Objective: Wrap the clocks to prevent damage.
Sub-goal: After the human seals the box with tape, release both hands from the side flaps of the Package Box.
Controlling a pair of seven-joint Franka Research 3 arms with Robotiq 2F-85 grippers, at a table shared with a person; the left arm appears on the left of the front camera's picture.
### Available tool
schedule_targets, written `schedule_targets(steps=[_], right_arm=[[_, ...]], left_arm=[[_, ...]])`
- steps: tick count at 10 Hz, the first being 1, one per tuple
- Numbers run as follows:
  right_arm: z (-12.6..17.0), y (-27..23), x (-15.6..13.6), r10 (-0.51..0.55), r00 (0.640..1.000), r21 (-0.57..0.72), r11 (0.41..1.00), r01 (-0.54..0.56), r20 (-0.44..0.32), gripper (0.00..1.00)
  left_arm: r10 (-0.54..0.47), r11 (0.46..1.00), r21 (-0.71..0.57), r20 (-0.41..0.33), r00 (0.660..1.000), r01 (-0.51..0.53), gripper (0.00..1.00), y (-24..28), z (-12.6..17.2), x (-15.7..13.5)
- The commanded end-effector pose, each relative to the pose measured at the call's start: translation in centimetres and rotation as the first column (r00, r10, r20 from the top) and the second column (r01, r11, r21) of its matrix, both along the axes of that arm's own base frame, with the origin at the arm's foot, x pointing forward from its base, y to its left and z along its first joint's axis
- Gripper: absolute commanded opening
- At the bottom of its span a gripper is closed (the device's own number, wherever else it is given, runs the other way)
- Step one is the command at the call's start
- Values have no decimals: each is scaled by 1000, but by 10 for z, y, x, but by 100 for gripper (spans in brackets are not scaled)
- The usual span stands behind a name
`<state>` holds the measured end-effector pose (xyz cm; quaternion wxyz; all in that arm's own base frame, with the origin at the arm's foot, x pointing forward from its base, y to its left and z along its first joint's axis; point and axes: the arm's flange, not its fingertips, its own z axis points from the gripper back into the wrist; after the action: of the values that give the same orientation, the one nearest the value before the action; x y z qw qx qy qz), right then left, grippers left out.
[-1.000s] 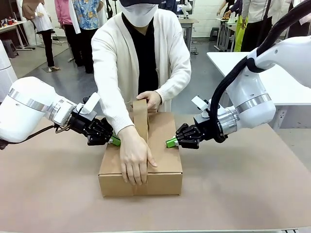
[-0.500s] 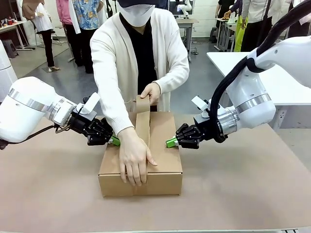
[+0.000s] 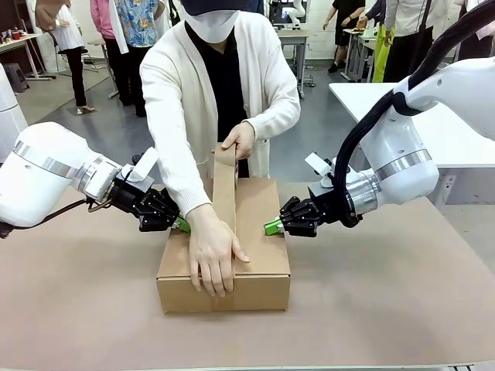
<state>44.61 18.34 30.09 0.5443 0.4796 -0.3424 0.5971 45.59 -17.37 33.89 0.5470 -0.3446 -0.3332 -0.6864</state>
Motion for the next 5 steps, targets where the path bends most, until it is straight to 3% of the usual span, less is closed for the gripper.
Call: schedule_targets(steps=[1,5], right_arm=[[-4,1,0,-7,1000,-7,1000,7,-4,1],[-4,1,0,-7,1000,-7,1000,7,-4,1]], left_arm=[[5,1000,20,1,1000,-5,0,0,-9,-1],[5,1000,20,1,1000,-5,0,0,-9,-1]])
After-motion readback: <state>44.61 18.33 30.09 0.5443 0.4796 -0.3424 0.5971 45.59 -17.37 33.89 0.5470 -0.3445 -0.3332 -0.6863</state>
